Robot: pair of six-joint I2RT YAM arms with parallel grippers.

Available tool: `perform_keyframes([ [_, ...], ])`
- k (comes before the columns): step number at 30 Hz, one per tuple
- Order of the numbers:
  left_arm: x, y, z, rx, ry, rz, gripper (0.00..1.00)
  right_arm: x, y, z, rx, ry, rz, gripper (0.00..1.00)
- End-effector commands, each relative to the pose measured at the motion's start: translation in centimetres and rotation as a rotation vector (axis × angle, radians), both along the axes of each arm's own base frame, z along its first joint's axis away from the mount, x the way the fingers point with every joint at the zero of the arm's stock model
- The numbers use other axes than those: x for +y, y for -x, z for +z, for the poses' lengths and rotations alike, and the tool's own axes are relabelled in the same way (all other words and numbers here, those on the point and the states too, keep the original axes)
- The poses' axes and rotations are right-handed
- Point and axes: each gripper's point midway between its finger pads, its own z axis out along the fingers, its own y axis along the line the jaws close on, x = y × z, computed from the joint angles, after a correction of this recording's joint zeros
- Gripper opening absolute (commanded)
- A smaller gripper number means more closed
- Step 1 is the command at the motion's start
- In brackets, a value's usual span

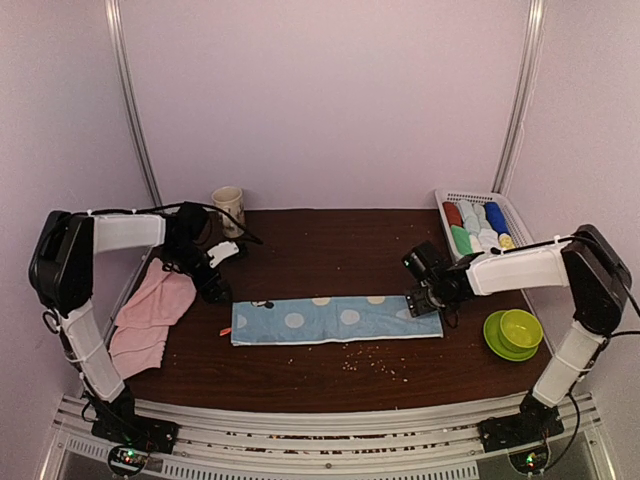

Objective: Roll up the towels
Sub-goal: Smooth out the towel at the center of the board, then pick up the towel from the center of the board.

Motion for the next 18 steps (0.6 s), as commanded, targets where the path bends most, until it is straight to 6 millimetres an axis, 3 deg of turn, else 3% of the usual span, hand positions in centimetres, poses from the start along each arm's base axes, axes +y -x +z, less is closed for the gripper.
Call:
perform_keyframes([
  [1, 0.3, -0.2, 3.5, -0.146, 0.040, 0.018, 0.98, 0.7, 1.0, 1.5, 0.015, -0.216, 0.001, 0.90],
  [5, 0.5, 1.2, 3.8, -0.219, 0.055, 0.004, 0.98, 0.7, 2.0, 1.6, 0.026, -0.405, -0.019, 0.87],
  [10, -0.3, 2.6, 3.3, -0.282, 0.045, -0.031, 0.98, -0.7, 2.1, 1.1, 0.031, -0.605, -0.083, 0.82],
  [18, -0.7, 4.1, 4.4, -0.333, 0.032, -0.093, 0.98, -0.4, 2.3, -2.8, 0.149, -0.701, -0.123, 0.72],
])
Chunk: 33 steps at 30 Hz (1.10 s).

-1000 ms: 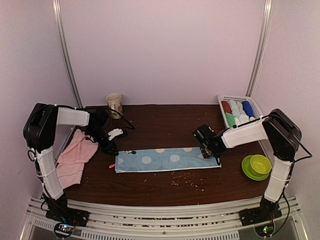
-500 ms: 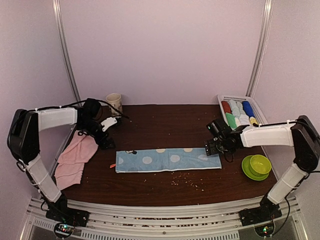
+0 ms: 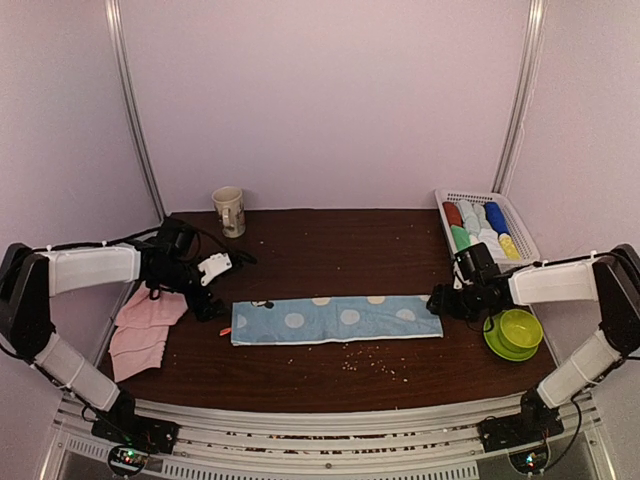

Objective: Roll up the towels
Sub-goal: Pick up the towel from the center of the board.

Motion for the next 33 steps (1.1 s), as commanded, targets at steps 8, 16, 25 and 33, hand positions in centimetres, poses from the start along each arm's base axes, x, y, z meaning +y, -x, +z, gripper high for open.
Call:
perform_keyframes([
  [8, 0.5, 2.0, 2.6, -0.118, 0.035, -0.044, 0.98, 3.0, 0.3, -3.7, 0.104, -0.190, 0.025, 0.60],
  [16, 1.2, 3.4, 3.1, -0.134, 0.035, -0.022, 0.98, 0.8, 3.1, -4.2, 0.130, -0.125, -0.018, 0.57],
  [25, 0.9, 3.9, 3.2, -0.136, 0.066, -0.036, 0.98, -0.4, 6.8, -4.8, 0.188, -0.159, -0.089, 0.58],
  [33, 1.3, 5.7, 3.6, -0.185, 0.101, -0.034, 0.98, -0.5, 9.0, -4.1, 0.186, -0.213, -0.133, 0.55],
])
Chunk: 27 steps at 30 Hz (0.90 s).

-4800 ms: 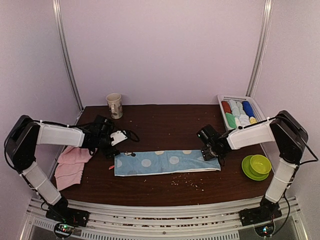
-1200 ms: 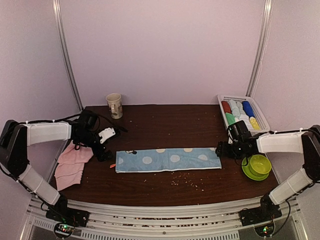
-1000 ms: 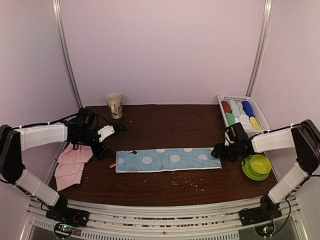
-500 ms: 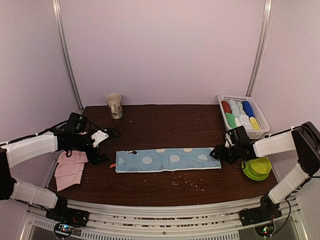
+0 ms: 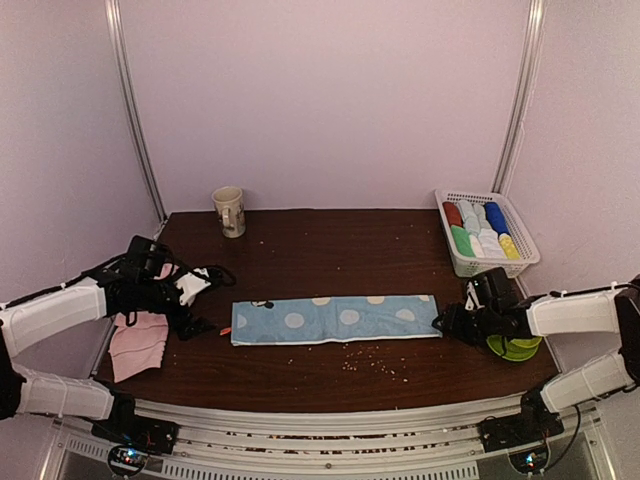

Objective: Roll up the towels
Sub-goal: Pick up the towel from the center of the board.

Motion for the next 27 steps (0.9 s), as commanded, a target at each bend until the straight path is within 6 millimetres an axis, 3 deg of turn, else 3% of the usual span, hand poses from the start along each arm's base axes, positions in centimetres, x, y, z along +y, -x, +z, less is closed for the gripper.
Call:
perform_keyframes([
  [1, -0.4, 0.4, 1.1, -0.057, 0.057, -0.010, 0.98, -1.2, 4.0, -2.8, 0.146, 0.018, -0.052, 0.55],
  [12, -0.5, 0.3, 0.9, -0.051, 0.064, -0.010, 0.98, 1.7, 2.8, -4.0, 0.176, 0.032, -0.005, 0.52],
  [27, -0.6, 0.4, 1.0, -0.051, 0.075, -0.012, 0.98, -0.9, 1.3, -3.9, 0.120, 0.141, -0.146, 0.41],
])
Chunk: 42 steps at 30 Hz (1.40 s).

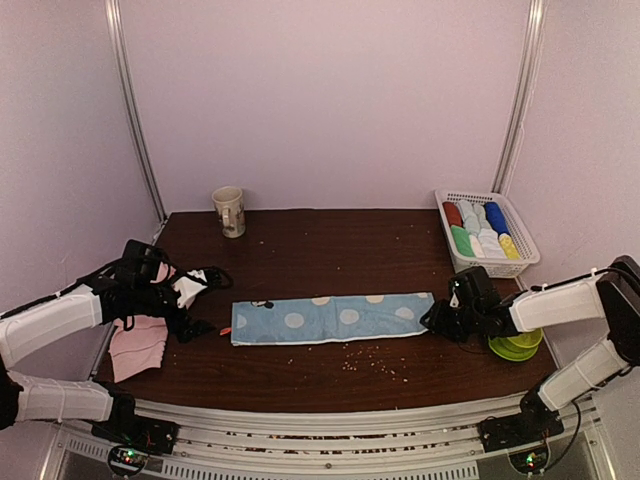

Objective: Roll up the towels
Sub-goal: Pick up the towel from the center of the board.

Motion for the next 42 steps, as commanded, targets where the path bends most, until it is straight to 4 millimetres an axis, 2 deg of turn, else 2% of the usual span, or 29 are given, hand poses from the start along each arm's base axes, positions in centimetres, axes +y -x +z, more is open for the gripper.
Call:
perform_keyframes([
  [1, -0.4, -0.4, 0.4, -0.024, 0.030, 0.001, 0.98, -3.7, 2.8, -3.5, 0.135, 0.140, -0.100, 0.41],
  [7, -0.3, -0.4, 0.3, -0.024, 0.028, 0.000, 0.98, -2.7, 2.3, -2.1, 0.078, 0.038, -0.121, 0.55],
  [11, -0.4, -0.4, 0.3, -0.025, 0.028, -0.001, 0.98, -2.8, 2.1, -2.6, 0.085, 0.054, -0.125, 0.55],
  [14, -0.3, -0.4, 0.2, -0.024, 0.029, -0.001, 0.98, -3.3, 2.3, -3.7, 0.117, 0.099, -0.132, 0.55],
  [18, -0.3, -0.4, 0.3, -0.026, 0.029, 0.000, 0.98, -4.4, 1.8, -4.2, 0.125, 0.163, -0.154, 0.56],
  [27, -0.3, -0.3, 0.2, -0.028, 0.026, -0.002, 0.98, -4.9, 1.2, -4.9, 0.145, 0.196, -0.137, 0.55],
  [29, -0.3, -0.3, 0.2, -0.028, 0.027, -0.001, 0.98, -4.7, 1.3, -5.3, 0.160, 0.189, -0.112, 0.53],
  [33, -0.3, -0.2, 0.3, -0.033, 0.030, -0.003, 0.98, -4.0, 1.8, -5.9, 0.185, 0.157, -0.066, 0.43],
  [35, -0.3, -0.3, 0.4, -0.035, 0.031, -0.002, 0.98, -3.7, 2.1, -5.9, 0.187, 0.132, -0.052, 0.33],
  [39, -0.3, -0.2, 0.4, -0.033, 0.032, -0.002, 0.98, -3.7, 2.4, -5.3, 0.178, 0.114, -0.043, 0.26],
  [42, -0.3, -0.2, 0.5, -0.035, 0.032, -0.003, 0.98, -3.5, 2.3, -4.8, 0.165, 0.098, -0.038, 0.16],
])
